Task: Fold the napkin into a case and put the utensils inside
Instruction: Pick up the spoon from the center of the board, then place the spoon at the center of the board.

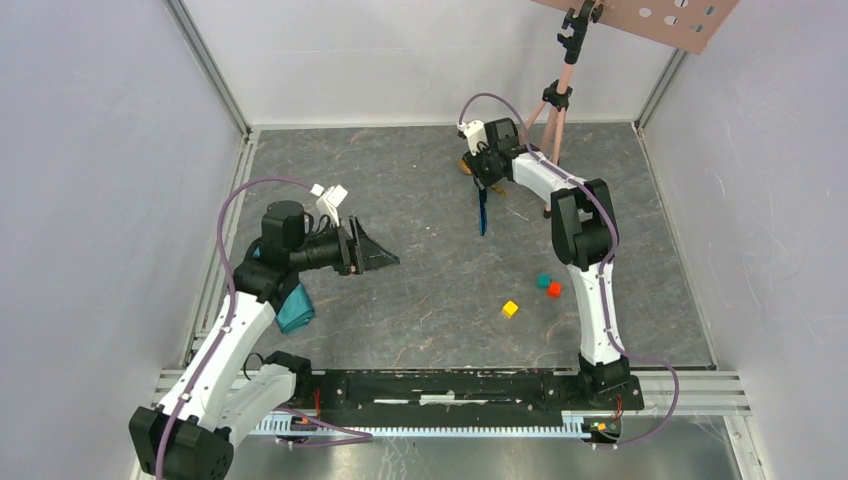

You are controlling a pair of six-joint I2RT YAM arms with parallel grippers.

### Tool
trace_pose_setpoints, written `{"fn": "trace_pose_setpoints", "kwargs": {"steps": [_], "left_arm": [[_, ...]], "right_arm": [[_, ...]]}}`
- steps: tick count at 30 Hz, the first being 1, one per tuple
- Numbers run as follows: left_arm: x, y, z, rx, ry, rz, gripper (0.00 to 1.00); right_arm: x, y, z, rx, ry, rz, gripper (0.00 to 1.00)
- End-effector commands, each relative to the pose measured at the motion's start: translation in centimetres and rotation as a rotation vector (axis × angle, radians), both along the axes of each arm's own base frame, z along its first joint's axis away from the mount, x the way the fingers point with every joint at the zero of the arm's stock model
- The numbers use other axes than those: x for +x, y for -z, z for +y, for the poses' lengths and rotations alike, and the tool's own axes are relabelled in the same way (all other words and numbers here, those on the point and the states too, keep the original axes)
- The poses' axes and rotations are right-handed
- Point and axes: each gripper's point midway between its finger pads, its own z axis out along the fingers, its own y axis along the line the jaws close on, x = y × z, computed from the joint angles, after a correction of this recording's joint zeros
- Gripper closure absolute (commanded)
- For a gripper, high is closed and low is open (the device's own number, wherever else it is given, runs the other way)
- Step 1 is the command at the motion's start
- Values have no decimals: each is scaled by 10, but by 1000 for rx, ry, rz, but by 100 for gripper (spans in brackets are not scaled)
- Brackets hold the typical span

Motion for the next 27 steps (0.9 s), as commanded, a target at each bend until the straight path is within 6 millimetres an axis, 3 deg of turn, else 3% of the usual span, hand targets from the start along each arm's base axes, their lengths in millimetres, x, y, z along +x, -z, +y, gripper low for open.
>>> {"fn": "trace_pose_setpoints", "kwargs": {"steps": [1,3,8,13,16,18,20,27], "left_arm": [[2,-16,-4,-42,7,-2,23],[3,-15,-4,-34,11,4,23],[4,-17,-4,-27,5,3,23],[11,-8,0,-8,-57,61,25],[28,6,13,22,-244,160,23],[35,21,23,46,-371,264,23],[37,36,30,64,-461,380,23],[35,89,31,-8,-670,747,24]], "right_arm": [[5,4,3,10,-21,10,66],[1,9,6,27,-23,37,80],[-17,5,13,89,-23,49,99],[-33,-18,30,121,-19,34,100],[-52,-38,47,137,13,18,100],[-71,-46,67,177,24,19,100],[-98,-41,86,223,80,64,100],[-189,-27,152,293,181,94,100]]}}
